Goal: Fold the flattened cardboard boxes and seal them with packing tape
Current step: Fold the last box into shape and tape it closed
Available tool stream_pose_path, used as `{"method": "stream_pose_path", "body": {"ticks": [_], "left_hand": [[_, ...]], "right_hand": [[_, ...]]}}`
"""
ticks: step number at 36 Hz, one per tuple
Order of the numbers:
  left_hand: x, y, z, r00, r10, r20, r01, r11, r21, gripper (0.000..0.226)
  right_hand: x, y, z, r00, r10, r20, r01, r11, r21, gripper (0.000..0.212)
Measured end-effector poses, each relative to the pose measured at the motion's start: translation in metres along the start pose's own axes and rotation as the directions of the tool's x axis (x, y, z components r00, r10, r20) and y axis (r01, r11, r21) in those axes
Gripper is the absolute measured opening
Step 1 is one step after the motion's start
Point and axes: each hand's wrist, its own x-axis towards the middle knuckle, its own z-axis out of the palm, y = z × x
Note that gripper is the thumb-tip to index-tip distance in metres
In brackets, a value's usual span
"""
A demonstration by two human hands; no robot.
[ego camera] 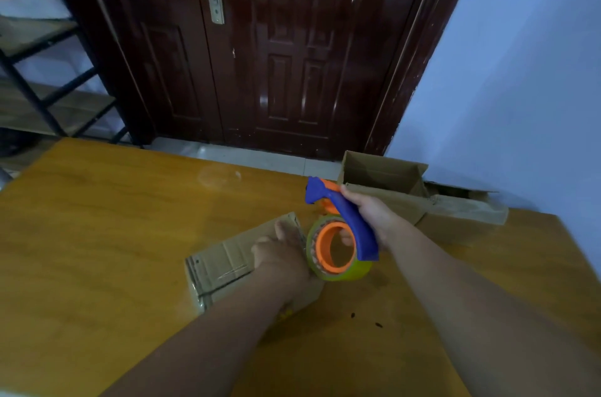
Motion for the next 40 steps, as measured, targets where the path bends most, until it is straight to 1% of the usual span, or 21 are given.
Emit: {"method": "stream_pose_path", "body": {"ticks": [2, 3, 4, 8, 10, 16, 19, 21, 24, 26, 27, 28, 29, 30, 32, 33, 34, 35, 36, 37, 40], "left_hand": [[0.004, -0.015, -0.008, 0.99, 0.089, -0.11, -0.087, 0.996, 0.018, 0.072], [0.006, -0.024, -0.011, 0.983, 0.126, -0.13, -0.123, 0.992, 0.027, 0.075], [0.009, -0.034, -0.012, 0.982, 0.151, -0.111, -0.148, 0.988, 0.032, 0.085], [0.018, -0.065, -0.006, 0.979, 0.158, 0.128, -0.151, 0.986, -0.065, 0.121], [0.018, -0.067, -0.001, 0.979, 0.15, 0.137, -0.144, 0.988, -0.052, 0.126], [0.006, -0.04, 0.018, 0.991, -0.037, 0.127, 0.057, 0.986, -0.159, 0.117], [0.0, -0.026, 0.024, 0.987, -0.089, 0.135, 0.112, 0.979, -0.172, 0.114], [-0.004, -0.023, 0.025, 0.996, -0.063, 0.066, 0.073, 0.986, -0.151, 0.106], [-0.007, -0.028, 0.026, 0.977, -0.001, -0.212, -0.017, 0.997, -0.082, 0.077], [-0.006, -0.031, 0.027, 0.935, 0.007, -0.354, -0.066, 0.986, -0.155, 0.057], [-0.005, -0.031, 0.026, 0.91, -0.014, -0.414, -0.097, 0.964, -0.246, 0.049], [-0.003, -0.031, 0.025, 0.878, -0.06, -0.475, -0.145, 0.912, -0.384, 0.04], [-0.002, -0.032, 0.023, 0.845, -0.138, -0.517, -0.21, 0.804, -0.557, 0.034], [-0.001, -0.032, 0.019, 0.836, -0.233, -0.497, -0.261, 0.628, -0.733, 0.033], [-0.001, -0.031, 0.006, 0.92, -0.316, -0.234, -0.185, 0.177, -0.967, 0.048], [-0.001, -0.029, -0.001, 0.962, -0.267, -0.056, -0.066, -0.03, -0.997, 0.058], [-0.001, -0.028, -0.008, 0.981, -0.158, 0.112, 0.076, -0.22, -0.973, 0.066], [-0.001, -0.027, -0.013, 0.974, -0.03, 0.225, 0.199, -0.366, -0.909, 0.072], [-0.001, -0.028, -0.018, 0.956, 0.076, 0.282, 0.285, -0.455, -0.843, 0.076], [-0.001, -0.029, -0.023, 0.943, 0.148, 0.299, 0.333, -0.5, -0.799, 0.078], [-0.001, -0.033, -0.034, 0.928, 0.245, 0.281, 0.372, -0.56, -0.74, 0.072]], "right_hand": [[0.0, -0.002, 0.0, 1.0, 0.005, 0.025, -0.006, 1.0, 0.006, 0.051], [-0.001, -0.003, -0.001, 0.999, 0.007, 0.04, -0.008, 1.0, 0.017, 0.05], [-0.001, -0.004, -0.001, 0.998, 0.008, 0.056, -0.01, 0.999, 0.035, 0.05], [-0.001, -0.004, -0.001, 0.995, -0.002, 0.099, -0.005, 0.997, 0.078, 0.048], [0.0, -0.004, 0.001, 0.995, -0.006, 0.096, 0.001, 0.999, 0.046, 0.049], [0.001, -0.006, 0.005, 0.996, -0.006, 0.088, 0.005, 1.0, 0.012, 0.048], [0.004, -0.007, 0.005, 0.995, -0.019, 0.099, 0.02, 1.0, -0.012, 0.046], [0.005, -0.008, 0.005, 0.993, -0.015, 0.121, 0.019, 0.999, -0.038, 0.047], [0.006, -0.011, 0.006, 0.989, -0.016, 0.148, 0.026, 0.998, -0.065, 0.048], [0.007, -0.014, 0.006, 0.986, -0.027, 0.166, 0.037, 0.997, -0.062, 0.048], [0.007, -0.015, 0.006, 0.983, -0.026, 0.18, 0.037, 0.998, -0.056, 0.049], [0.007, -0.017, 0.005, 0.98, -0.022, 0.197, 0.033, 0.998, -0.052, 0.05], [0.006, -0.019, 0.004, 0.976, -0.018, 0.219, 0.031, 0.998, -0.052, 0.051], [0.005, -0.02, 0.004, 0.969, -0.016, 0.248, 0.031, 0.998, -0.054, 0.052], [0.004, -0.024, 0.004, 0.949, -0.025, 0.315, 0.041, 0.998, -0.045, 0.048], [0.004, -0.026, 0.004, 0.939, -0.035, 0.341, 0.05, 0.998, -0.036, 0.046], [0.003, -0.027, 0.005, 0.931, -0.047, 0.361, 0.061, 0.998, -0.028, 0.045], [0.004, -0.029, 0.005, 0.925, -0.055, 0.377, 0.068, 0.997, -0.023, 0.044], [0.004, -0.031, 0.006, 0.918, -0.059, 0.392, 0.073, 0.997, -0.02, 0.043], [0.003, -0.033, 0.007, 0.913, -0.061, 0.404, 0.076, 0.997, -0.021, 0.042], [0.0, -0.037, 0.008, 0.907, -0.063, 0.417, 0.093, 0.994, -0.052, 0.04]]}}
